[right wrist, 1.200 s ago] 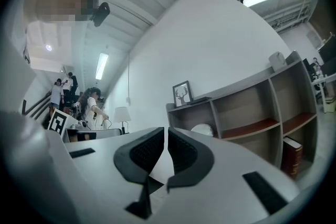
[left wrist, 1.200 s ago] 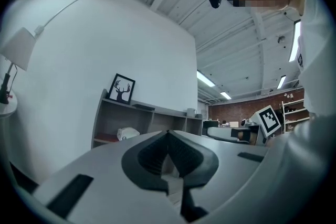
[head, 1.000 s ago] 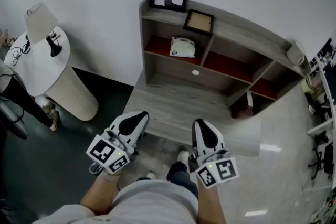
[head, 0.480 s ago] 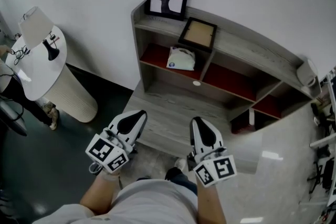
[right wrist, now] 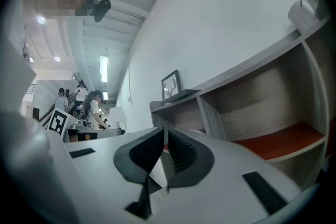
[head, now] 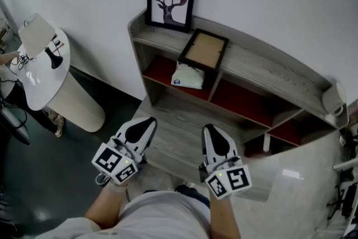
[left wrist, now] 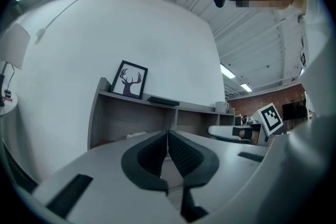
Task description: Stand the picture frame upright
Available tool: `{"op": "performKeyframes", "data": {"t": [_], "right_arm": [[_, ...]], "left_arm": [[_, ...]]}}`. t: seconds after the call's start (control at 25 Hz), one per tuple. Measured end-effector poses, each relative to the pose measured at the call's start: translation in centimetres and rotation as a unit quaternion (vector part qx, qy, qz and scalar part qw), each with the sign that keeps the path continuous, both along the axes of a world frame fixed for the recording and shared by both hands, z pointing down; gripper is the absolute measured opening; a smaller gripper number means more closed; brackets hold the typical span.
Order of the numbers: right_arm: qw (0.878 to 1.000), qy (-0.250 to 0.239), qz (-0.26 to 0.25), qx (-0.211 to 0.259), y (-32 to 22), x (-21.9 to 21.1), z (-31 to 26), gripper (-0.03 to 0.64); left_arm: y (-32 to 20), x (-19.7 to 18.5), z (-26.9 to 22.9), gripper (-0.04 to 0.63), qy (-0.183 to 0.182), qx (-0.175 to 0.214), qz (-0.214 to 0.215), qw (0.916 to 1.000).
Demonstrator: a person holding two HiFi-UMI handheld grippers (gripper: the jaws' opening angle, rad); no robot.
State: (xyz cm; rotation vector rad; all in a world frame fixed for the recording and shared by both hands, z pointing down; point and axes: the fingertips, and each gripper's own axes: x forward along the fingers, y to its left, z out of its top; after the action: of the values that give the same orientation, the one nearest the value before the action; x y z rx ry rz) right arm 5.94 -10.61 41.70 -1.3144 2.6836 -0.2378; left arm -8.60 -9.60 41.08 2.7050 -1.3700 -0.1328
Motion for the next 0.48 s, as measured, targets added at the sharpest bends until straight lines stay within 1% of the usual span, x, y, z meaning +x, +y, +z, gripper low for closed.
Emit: {"op": "performKeyframes", "data": {"t": [0.12, 0.36, 0.48], "right_arm": [[1.0, -0.004, -0.011, 0.0, -1.4, 0.9, -0.1, 0.035], [0.999, -0.016, -0.034, 0.001, -3.8, 2.6, 0.0, 0.035], [0.999, -0.019, -0.047, -0.002, -4.7, 3.2, 0.1, 0.035]], "left_arm": [[-1.3, 1.1, -0.2, 0.017, -0.016, 0.004, -0.013, 0.9998], [-3.3, 2.8, -0.2, 0.017, -0.031, 0.004, -0.043, 0.9986], [-4.2, 3.1, -0.3, 0.017, -0.057, 0.009, -0.064, 0.9962]]}}
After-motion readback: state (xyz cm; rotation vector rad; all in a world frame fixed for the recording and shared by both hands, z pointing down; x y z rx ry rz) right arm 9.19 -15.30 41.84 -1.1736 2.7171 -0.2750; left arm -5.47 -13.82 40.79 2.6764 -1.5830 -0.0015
